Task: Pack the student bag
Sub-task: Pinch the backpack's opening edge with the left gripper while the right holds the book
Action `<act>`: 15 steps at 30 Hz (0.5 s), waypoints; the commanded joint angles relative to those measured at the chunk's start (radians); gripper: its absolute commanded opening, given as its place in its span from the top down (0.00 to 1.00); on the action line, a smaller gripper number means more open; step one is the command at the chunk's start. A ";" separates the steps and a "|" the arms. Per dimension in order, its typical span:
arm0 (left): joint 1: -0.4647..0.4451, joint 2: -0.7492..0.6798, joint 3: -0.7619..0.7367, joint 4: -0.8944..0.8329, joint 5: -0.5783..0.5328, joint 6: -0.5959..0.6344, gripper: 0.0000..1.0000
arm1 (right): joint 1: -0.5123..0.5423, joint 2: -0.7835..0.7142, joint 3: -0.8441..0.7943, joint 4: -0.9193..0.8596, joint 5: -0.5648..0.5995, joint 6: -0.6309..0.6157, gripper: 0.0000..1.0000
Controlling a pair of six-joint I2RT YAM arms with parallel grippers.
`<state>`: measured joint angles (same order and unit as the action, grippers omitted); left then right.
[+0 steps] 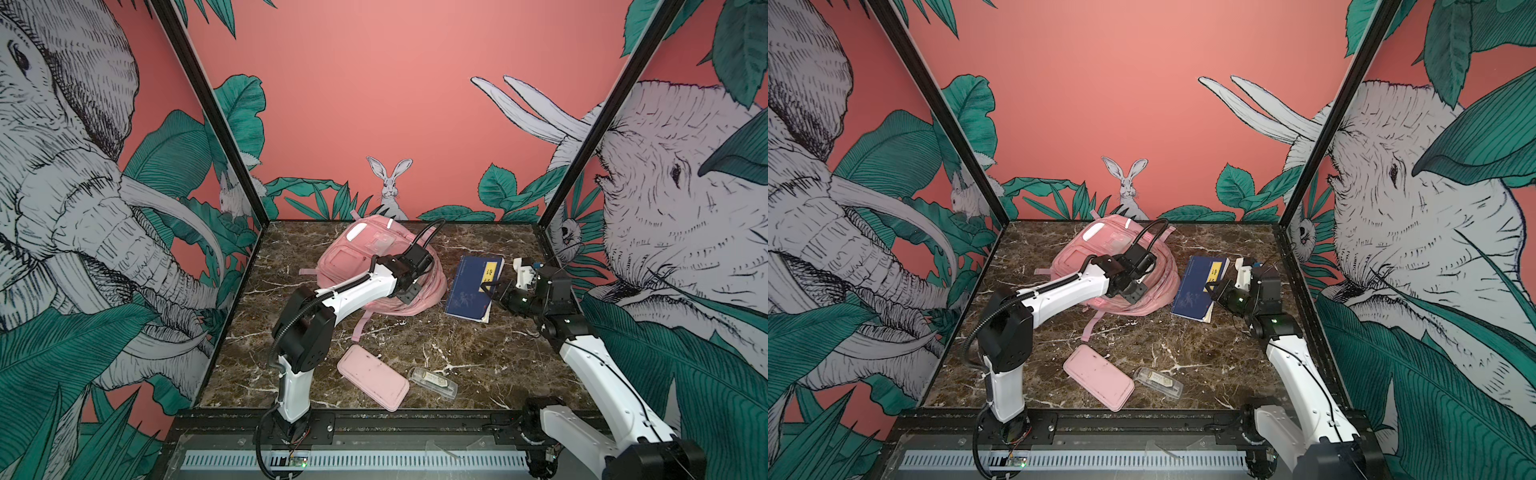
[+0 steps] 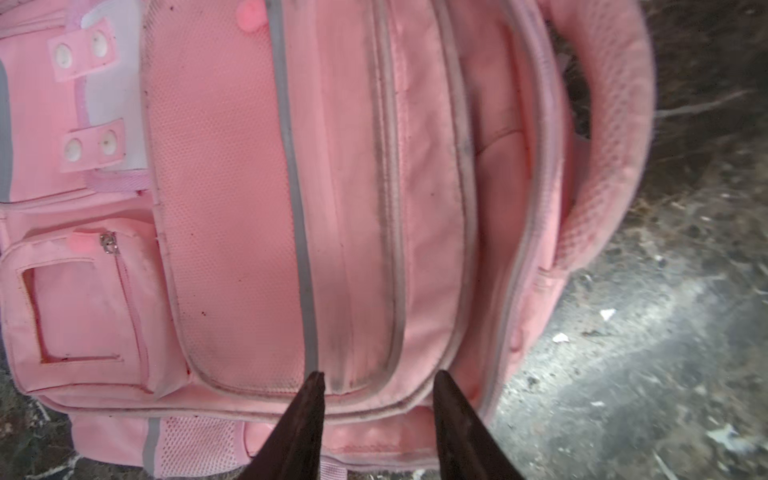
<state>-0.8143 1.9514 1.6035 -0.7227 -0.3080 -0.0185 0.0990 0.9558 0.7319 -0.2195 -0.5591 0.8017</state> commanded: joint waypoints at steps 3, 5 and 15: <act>0.000 0.035 0.064 -0.022 -0.039 0.034 0.56 | 0.017 -0.032 -0.006 0.026 0.005 -0.019 1.00; 0.000 0.049 0.072 -0.022 -0.039 0.036 0.56 | 0.022 -0.032 -0.004 0.022 0.009 -0.023 1.00; 0.000 0.090 0.099 -0.033 -0.025 0.026 0.56 | 0.037 -0.007 -0.002 0.031 0.013 -0.032 1.00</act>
<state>-0.8120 2.0277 1.6680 -0.7300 -0.3264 0.0006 0.1268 0.9463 0.7303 -0.2443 -0.5522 0.7837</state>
